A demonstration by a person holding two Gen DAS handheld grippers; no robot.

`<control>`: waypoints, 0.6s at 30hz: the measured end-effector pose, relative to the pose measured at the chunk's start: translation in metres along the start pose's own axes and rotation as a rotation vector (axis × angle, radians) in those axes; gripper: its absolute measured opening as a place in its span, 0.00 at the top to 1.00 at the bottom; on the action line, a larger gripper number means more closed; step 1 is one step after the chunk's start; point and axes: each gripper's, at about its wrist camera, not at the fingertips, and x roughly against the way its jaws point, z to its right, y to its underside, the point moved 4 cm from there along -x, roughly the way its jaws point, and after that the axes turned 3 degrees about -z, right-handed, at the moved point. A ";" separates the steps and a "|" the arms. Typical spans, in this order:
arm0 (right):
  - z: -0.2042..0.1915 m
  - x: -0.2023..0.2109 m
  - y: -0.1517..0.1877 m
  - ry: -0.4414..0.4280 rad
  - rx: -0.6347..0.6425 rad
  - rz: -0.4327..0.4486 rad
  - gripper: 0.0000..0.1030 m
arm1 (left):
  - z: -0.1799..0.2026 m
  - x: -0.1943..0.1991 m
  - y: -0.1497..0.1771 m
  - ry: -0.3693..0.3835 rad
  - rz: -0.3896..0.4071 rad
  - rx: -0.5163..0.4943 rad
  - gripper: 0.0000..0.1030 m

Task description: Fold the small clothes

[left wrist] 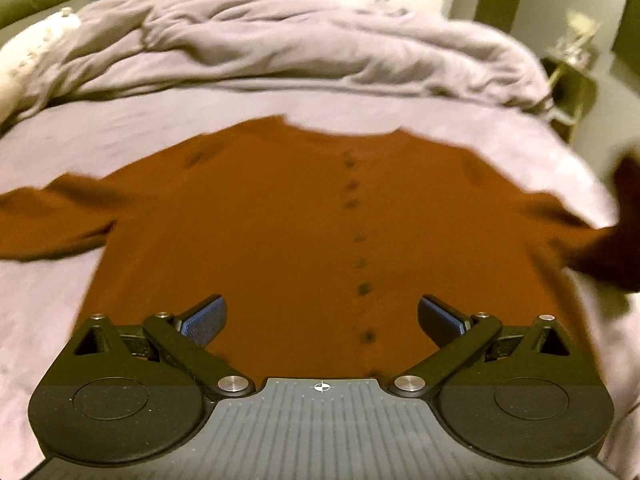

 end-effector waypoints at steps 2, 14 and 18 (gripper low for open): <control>-0.035 -0.013 0.024 -0.089 0.050 -0.086 0.80 | 0.011 -0.004 -0.008 0.081 -0.004 0.000 0.00; -0.039 0.017 0.101 0.102 0.162 -0.186 0.67 | 0.095 -0.091 -0.020 0.451 -0.222 0.129 0.08; -0.040 0.020 0.108 0.185 0.268 -0.146 0.67 | 0.115 -0.107 -0.011 0.520 -0.295 0.165 0.29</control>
